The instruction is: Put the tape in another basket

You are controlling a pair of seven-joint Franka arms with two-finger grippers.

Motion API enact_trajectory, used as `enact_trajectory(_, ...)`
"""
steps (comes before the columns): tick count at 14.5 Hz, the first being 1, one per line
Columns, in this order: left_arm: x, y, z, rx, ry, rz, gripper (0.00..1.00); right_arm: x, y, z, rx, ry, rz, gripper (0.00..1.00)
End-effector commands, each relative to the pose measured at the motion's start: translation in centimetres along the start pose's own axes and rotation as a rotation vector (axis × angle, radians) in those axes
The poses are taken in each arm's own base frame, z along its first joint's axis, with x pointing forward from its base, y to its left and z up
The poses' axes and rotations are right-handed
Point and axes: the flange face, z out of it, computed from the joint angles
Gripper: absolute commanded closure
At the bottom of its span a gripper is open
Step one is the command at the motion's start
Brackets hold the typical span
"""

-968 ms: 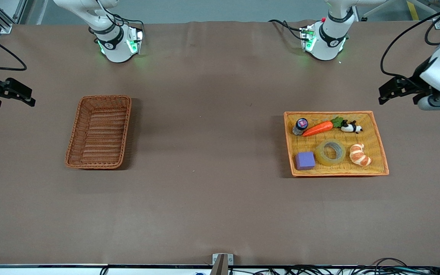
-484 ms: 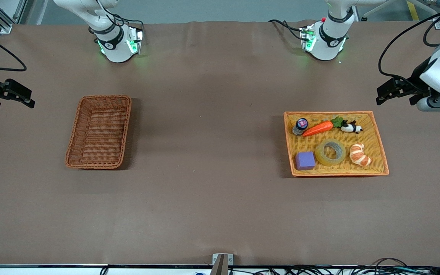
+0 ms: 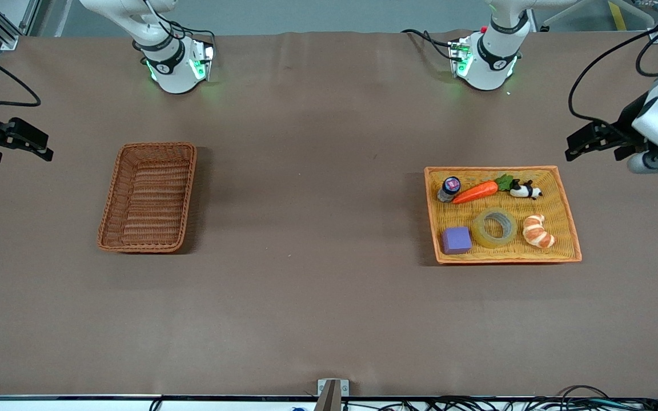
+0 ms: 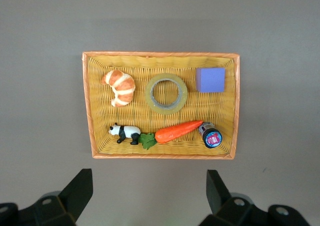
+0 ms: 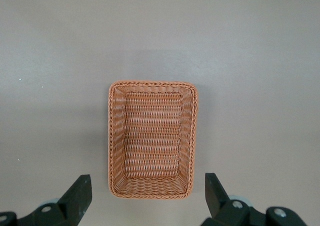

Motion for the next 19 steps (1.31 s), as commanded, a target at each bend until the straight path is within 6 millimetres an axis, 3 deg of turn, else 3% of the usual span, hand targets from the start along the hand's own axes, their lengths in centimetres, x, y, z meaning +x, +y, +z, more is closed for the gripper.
enact_trajectory(1, 2.8, 0.8, 4.6, -0.005, -0.076, 0.005, 0.0, -0.3, -0.2, -0.1, 0.006, -0.001, -0.012, 0.0)
enact_trajectory(6, 7.6, 1.2, 14.8, 0.009, -0.112, 0.022, 0.0, -0.3, -0.1, -0.1, 0.006, -0.001, -0.009, 0.0)
enact_trajectory(7, 8.3, 1.1, 17.9, 0.026, -0.135, 0.037, 0.0, -0.3, -0.1, 0.0, 0.006, -0.004, -0.01, 0.0)
enact_trajectory(10, 9.0, 0.6, 24.4, 0.043, -0.152, 0.05, 0.01, -0.3, -0.1, 0.0, 0.006, -0.004, -0.009, 0.0)
enact_trajectory(13, 8.1, 1.0, 28.7, 0.047, -0.216, 0.072, 0.01, -0.3, -0.1, 0.0, 0.006, -0.004, -0.009, 0.0)
enact_trajectory(19, 7.3, 1.7, 31.0, 0.05, -0.276, 0.055, 0.01, -0.4, 0.2, 0.0, 0.006, -0.005, -0.004, 0.0)
